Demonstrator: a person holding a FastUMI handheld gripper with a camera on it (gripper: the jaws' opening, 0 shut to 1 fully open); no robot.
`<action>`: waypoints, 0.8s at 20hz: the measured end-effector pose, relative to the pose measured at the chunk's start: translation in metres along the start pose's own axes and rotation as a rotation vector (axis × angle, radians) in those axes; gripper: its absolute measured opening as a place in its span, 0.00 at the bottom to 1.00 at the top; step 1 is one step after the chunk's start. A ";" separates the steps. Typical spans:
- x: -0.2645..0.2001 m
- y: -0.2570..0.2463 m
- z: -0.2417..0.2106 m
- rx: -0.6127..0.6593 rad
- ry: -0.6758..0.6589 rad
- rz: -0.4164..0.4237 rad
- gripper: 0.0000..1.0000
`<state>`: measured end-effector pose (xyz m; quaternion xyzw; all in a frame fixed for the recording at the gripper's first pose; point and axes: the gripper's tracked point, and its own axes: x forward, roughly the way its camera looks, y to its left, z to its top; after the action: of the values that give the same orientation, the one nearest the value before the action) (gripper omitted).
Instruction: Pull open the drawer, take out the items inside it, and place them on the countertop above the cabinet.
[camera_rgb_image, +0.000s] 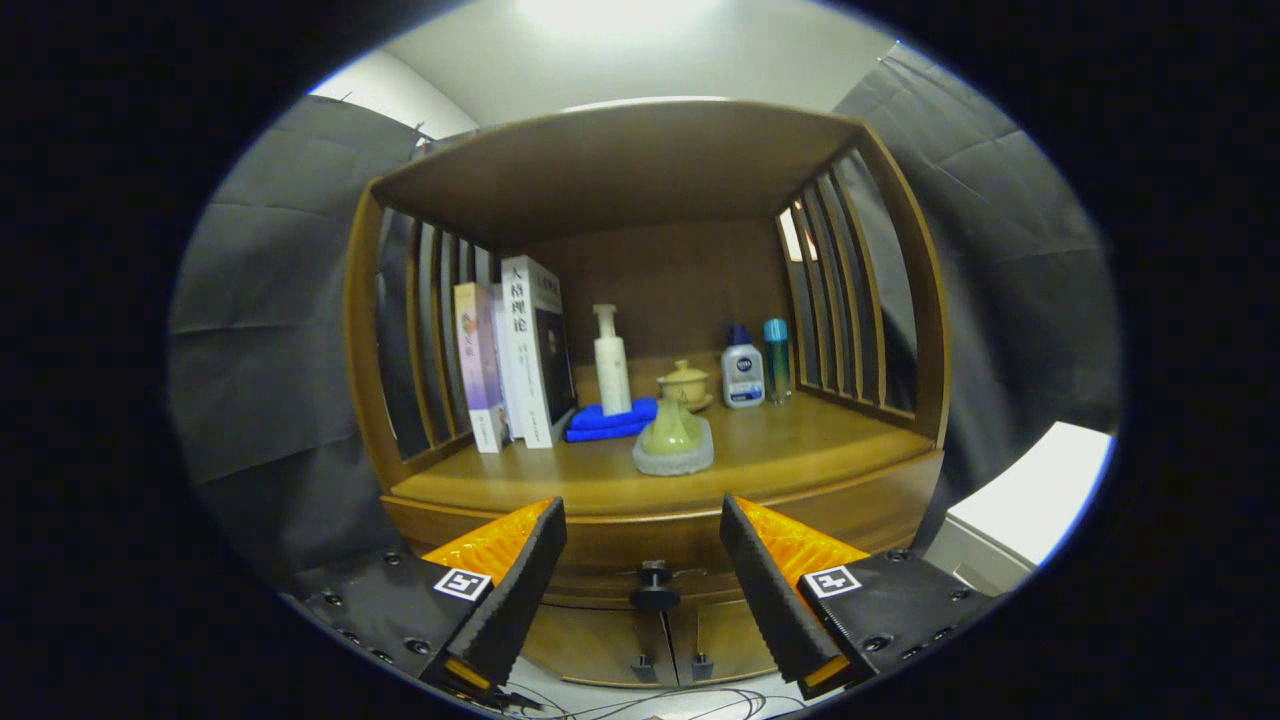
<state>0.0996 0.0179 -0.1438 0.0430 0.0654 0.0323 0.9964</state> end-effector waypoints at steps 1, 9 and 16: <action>-0.006 0.004 0.007 -0.009 -0.001 0.015 0.97; -0.063 0.012 0.082 -0.005 -0.026 0.063 0.97; -0.110 -0.005 0.142 0.087 -0.088 0.032 0.97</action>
<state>0.0101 -0.0062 0.0101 0.0887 0.0221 0.0434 0.9949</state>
